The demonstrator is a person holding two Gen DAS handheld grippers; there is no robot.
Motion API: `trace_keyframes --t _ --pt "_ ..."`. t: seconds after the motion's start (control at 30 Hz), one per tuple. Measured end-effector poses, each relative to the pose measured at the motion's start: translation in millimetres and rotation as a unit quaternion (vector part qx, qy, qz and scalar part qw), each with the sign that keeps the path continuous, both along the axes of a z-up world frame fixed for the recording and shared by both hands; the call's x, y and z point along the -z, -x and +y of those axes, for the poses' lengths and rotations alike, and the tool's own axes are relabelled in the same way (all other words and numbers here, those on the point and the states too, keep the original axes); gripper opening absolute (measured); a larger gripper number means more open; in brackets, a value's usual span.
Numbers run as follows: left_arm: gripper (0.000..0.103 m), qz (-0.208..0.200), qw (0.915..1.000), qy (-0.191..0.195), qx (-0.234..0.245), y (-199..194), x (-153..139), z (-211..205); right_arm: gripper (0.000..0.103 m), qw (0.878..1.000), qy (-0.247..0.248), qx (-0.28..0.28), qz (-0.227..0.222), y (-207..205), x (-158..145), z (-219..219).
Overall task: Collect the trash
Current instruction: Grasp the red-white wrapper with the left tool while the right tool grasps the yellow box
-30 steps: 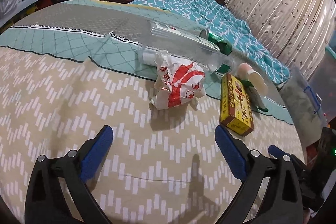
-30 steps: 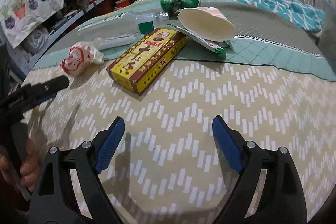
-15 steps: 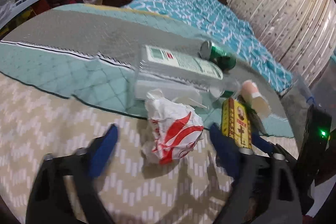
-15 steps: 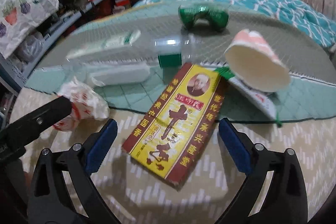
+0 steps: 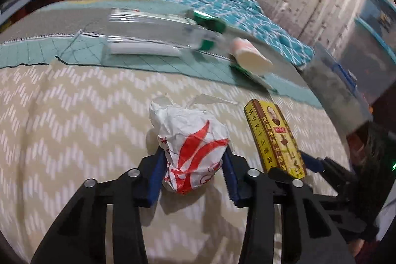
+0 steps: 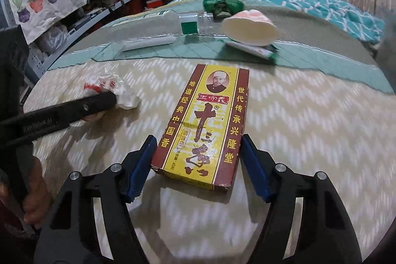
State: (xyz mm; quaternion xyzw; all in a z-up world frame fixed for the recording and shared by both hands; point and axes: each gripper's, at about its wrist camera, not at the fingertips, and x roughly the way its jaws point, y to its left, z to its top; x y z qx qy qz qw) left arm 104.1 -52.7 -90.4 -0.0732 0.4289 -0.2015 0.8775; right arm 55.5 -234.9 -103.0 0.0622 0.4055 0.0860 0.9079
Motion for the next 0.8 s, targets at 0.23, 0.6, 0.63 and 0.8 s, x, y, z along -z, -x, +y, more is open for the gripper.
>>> trace_keyframes --t 0.23,0.6,0.63,0.8 --pt "0.079 -0.081 0.9921 -0.095 0.011 29.2 11.3 -36.0 0.092 0.999 0.007 0.02 -0.028 21.8 5.2 -6.8" --pt "0.081 -0.046 0.9974 -0.037 -0.041 27.3 -0.2 7.3 0.094 0.999 0.008 0.02 -0.043 31.6 -1.9 -9.3" --pt "0.083 -0.048 0.9972 -0.029 -0.048 26.9 -4.8 11.9 0.095 0.999 0.009 0.02 -0.042 29.9 -2.2 -9.2" --pt "0.086 -0.056 0.9959 -0.038 -0.059 18.9 -16.5 15.5 0.095 0.999 0.015 0.014 -0.031 17.2 -4.1 -5.5"
